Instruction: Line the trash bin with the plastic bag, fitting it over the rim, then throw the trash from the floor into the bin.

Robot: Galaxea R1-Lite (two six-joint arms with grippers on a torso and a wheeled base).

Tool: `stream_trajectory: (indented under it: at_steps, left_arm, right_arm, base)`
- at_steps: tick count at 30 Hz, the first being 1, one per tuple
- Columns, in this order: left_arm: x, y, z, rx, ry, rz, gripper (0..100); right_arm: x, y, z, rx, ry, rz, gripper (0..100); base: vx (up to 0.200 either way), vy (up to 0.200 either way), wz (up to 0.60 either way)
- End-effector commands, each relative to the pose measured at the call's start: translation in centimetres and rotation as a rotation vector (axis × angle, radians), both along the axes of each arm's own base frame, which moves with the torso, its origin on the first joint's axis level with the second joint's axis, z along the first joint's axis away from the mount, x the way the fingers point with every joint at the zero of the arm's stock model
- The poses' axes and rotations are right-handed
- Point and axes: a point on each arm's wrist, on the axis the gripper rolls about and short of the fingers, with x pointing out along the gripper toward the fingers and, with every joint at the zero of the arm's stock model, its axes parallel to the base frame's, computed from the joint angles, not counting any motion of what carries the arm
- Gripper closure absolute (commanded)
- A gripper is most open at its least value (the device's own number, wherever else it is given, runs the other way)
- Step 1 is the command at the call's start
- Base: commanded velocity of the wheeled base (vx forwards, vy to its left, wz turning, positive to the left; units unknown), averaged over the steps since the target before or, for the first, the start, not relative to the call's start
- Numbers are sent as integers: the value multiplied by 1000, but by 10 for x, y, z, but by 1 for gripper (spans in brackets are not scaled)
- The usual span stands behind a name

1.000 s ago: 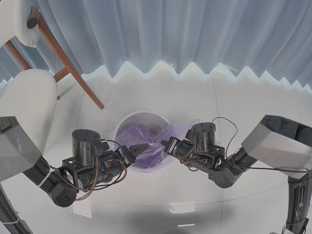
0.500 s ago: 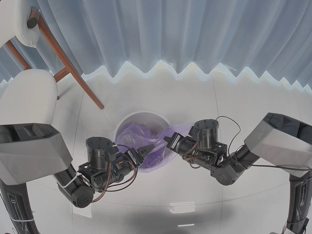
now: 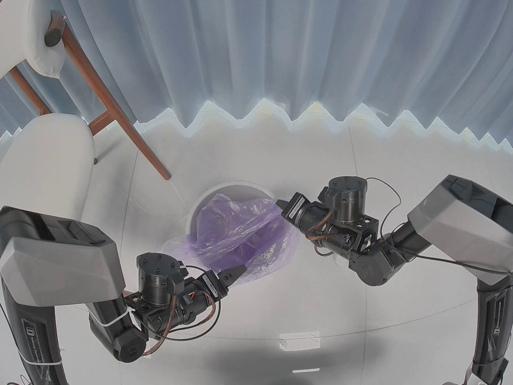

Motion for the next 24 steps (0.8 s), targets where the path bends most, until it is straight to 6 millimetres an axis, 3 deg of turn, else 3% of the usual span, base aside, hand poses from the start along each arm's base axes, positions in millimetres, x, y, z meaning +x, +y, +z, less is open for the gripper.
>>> stream_trajectory:
  at_steps: [1, 10, 16, 24]
  left_arm:
    - [-2, -1, -12, 21, 23, 6, 0]
    - [-4, -4, -7, 14, 6, -4, 0]
    - [-10, -10, 11, -14, -40, -30, 0]
    - [-19, -19, 23, -34, -73, -71, 0]
  right_arm:
    - [14, 4, 9, 37, -43, -1, 100]
    - [54, 22, 22, 87, -114, 7, 100]
    - [82, 27, 31, 97, -142, -13, 100]
    - [97, 33, 45, 124, -189, -18, 100]
  base:
    - [0, 0, 0]
    - [0, 0, 0]
    - [0, 0, 0]
    - [0, 0, 0]
